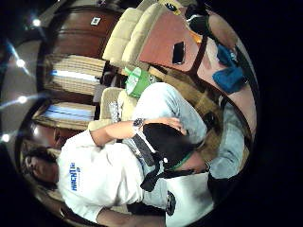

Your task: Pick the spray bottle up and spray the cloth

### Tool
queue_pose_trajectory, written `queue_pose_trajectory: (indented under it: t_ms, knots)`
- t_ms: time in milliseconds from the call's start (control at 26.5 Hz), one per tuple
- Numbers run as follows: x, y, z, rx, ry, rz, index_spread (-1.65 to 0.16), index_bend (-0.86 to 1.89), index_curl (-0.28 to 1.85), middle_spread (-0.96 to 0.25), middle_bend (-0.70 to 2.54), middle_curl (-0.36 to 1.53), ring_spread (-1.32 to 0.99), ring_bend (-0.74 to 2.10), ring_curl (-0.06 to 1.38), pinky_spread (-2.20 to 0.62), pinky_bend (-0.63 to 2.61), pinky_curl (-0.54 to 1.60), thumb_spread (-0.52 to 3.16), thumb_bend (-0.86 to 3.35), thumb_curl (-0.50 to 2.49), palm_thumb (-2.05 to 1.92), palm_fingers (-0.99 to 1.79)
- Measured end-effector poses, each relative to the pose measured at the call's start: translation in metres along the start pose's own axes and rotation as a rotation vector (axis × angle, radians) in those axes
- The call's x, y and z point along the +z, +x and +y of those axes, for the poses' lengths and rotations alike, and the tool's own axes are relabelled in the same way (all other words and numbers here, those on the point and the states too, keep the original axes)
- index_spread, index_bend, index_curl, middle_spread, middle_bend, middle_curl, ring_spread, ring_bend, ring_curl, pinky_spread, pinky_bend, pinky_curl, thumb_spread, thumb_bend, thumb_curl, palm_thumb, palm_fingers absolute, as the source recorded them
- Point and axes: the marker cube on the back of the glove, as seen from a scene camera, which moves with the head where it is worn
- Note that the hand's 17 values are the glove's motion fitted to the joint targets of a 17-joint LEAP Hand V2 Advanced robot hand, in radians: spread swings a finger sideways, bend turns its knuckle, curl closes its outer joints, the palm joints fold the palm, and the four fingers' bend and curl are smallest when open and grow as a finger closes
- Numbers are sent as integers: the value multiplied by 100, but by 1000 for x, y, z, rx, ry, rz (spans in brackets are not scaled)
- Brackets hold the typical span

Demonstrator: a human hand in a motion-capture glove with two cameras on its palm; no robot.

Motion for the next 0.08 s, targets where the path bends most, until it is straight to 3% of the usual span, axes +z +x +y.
queue_pose_trajectory:
  t_ms: [75]
  knots:
    - [-2, 1, -12, 78, 40, -8, -39, 16, 32, -12, 18, 35, -17, 31, 32, 16, 21, 35, 102, -2, 33, 43, 59]
